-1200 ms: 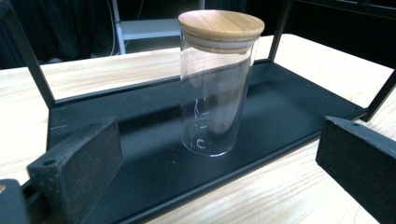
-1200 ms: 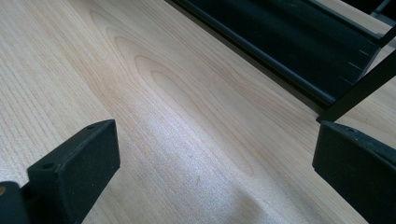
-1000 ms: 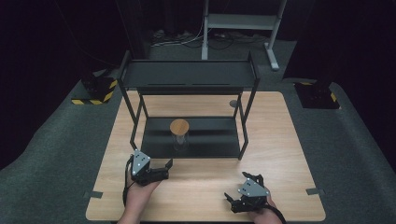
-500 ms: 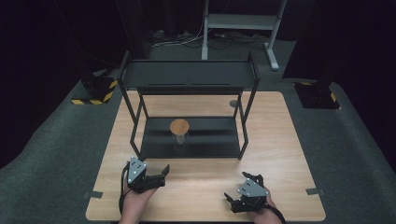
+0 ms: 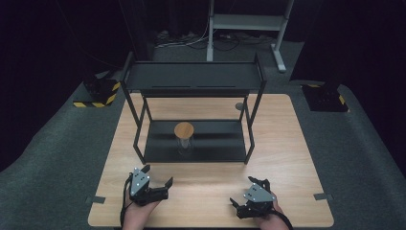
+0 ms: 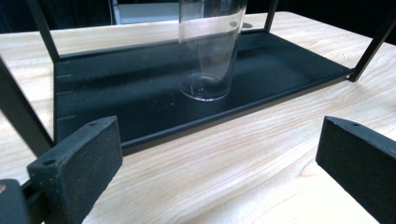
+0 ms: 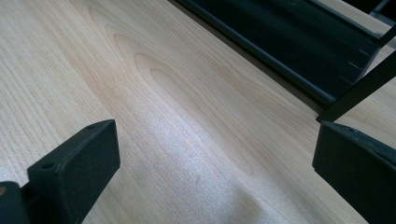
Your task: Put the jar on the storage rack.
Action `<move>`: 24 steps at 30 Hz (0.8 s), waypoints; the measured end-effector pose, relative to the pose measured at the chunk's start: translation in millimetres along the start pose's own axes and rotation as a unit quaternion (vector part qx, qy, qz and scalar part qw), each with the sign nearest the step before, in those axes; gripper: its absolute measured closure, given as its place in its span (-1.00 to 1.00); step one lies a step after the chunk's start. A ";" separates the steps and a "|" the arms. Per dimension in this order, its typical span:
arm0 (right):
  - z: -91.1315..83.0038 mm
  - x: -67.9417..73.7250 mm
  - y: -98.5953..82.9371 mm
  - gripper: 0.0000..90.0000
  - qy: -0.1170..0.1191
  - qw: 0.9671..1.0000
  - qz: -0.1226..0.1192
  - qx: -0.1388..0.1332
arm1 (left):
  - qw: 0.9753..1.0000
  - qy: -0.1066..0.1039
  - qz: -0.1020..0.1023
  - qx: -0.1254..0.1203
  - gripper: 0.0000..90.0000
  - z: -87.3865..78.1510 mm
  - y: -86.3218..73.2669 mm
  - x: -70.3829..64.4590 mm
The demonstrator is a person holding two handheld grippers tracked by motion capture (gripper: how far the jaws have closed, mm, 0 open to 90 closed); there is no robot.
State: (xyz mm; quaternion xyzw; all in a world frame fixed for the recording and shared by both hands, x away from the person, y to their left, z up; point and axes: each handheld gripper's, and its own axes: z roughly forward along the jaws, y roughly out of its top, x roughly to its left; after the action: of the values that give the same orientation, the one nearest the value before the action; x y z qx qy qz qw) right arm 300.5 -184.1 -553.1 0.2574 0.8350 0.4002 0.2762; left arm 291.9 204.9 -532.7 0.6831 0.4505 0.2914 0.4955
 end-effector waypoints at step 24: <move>1.0 0.9 0.4 -1.00 -0.008 1.000 -0.002 0.005 | 0.993 0.010 0.066 0.100 -0.95 1.8 -21.0 -12.9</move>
State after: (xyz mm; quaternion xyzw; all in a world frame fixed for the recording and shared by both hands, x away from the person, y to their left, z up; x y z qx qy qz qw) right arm 300.6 -182.8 -553.5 0.2605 0.8352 0.3937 0.2821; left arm 281.1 194.7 -552.4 0.7546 0.4365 0.2832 0.3999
